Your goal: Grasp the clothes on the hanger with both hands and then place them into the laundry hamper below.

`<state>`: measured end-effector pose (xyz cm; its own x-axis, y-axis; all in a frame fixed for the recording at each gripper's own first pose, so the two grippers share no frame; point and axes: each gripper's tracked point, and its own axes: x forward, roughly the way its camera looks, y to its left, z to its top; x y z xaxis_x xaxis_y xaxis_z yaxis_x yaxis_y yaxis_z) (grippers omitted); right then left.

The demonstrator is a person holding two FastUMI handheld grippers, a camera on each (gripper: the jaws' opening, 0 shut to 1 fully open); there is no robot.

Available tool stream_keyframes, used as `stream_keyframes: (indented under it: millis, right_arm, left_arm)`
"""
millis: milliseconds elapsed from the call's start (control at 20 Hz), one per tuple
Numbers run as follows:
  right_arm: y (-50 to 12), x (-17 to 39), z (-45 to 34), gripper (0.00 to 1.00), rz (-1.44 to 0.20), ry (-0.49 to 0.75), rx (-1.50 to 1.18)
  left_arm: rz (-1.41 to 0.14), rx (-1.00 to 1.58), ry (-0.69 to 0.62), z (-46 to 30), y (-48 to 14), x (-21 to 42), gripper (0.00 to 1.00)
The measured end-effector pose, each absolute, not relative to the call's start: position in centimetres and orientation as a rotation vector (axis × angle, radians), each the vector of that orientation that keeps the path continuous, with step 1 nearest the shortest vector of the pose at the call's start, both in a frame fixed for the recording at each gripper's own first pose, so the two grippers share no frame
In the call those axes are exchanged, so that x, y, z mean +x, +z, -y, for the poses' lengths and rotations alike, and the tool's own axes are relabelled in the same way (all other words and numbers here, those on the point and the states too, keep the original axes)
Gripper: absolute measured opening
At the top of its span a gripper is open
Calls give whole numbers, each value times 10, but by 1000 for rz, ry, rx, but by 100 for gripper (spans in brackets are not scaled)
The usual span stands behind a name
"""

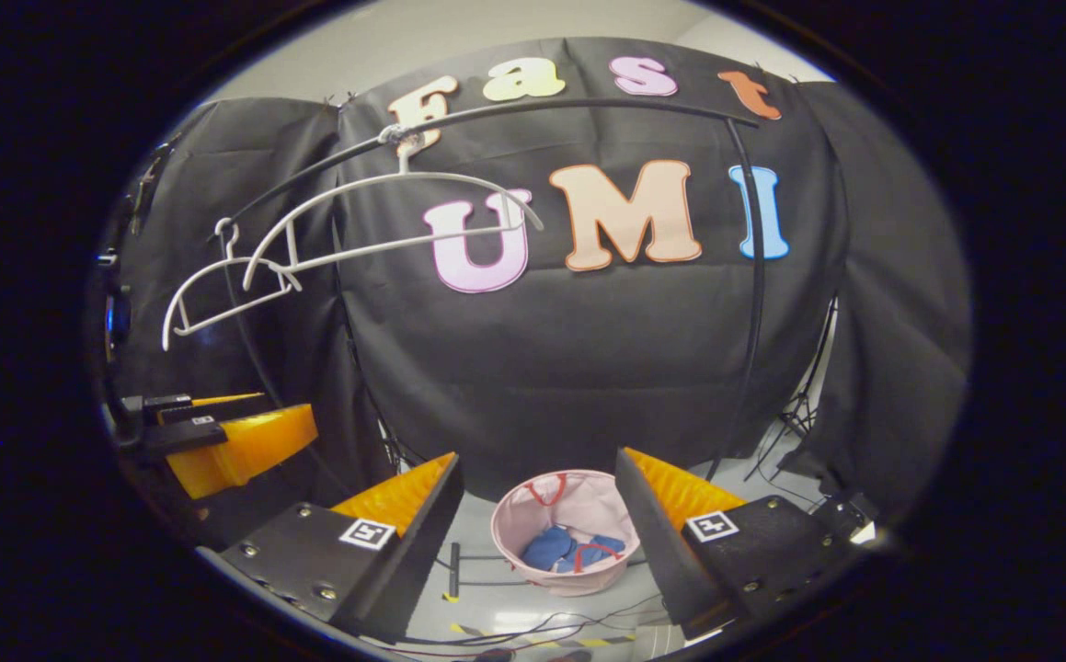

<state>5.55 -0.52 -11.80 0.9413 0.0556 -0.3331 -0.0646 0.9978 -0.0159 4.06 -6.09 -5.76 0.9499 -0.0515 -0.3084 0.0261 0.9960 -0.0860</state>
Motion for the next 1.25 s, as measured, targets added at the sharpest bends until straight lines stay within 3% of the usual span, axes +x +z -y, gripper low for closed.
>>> stream_keyframes:
  millis: [650, 1250]
  right_arm:
    - [-11, 13, -5, 100, -95, 91, -22]
    - [54, 3, 49, 99, 60, -58, 34]
  left_arm:
    - [-83, -18, -67, 42, 27, 11, 96]
    - [-59, -23, -185, 54, 40, 14, 96]
